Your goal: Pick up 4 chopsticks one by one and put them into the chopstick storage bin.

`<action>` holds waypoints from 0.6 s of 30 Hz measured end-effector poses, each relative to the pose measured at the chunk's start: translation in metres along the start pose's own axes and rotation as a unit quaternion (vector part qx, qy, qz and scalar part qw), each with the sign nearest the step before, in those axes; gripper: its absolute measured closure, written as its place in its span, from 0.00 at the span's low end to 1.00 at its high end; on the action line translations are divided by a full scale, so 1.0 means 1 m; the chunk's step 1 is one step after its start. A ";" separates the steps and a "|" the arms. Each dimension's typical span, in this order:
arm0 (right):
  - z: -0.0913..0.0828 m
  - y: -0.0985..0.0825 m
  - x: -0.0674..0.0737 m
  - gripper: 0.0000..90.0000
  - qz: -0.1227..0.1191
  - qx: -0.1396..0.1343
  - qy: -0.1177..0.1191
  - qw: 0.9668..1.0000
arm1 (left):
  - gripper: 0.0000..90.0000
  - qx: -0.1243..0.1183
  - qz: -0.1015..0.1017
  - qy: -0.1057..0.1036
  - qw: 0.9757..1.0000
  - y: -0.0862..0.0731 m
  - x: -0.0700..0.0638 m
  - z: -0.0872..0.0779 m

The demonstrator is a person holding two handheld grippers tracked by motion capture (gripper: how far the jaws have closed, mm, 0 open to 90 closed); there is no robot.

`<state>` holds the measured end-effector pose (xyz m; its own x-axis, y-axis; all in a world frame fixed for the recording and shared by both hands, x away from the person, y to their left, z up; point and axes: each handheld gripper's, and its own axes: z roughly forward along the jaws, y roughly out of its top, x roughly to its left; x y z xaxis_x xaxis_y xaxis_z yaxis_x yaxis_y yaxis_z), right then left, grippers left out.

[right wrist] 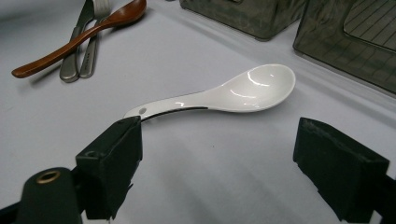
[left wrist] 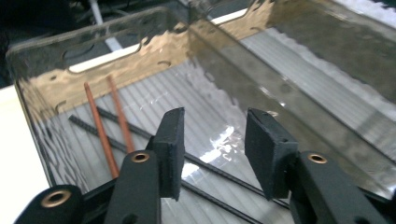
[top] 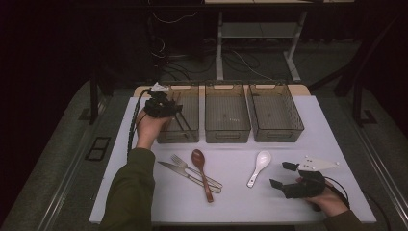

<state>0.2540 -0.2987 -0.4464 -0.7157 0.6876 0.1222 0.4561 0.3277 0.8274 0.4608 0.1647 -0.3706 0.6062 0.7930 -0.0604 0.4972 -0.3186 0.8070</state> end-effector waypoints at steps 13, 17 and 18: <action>0.001 0.000 0.001 0.17 0.001 0.002 0.001 1.000 | 0.49 -0.016 0.009 -0.068 0.998 -0.012 -0.030 -0.029; 0.001 0.000 0.002 0.17 0.000 0.002 0.001 1.000 | 0.45 -0.027 0.012 -0.083 0.996 -0.020 -0.042 -0.040; 0.001 0.001 0.002 0.17 0.001 0.002 0.001 1.000 | 0.43 -0.030 0.014 -0.087 0.996 -0.023 -0.045 -0.042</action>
<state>0.2534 -0.2971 -0.4461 -0.7160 0.6871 0.1237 0.4586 0.3292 0.8254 0.3961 0.1579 -0.3618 0.7201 0.6807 -0.1346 0.4444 -0.3035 0.8428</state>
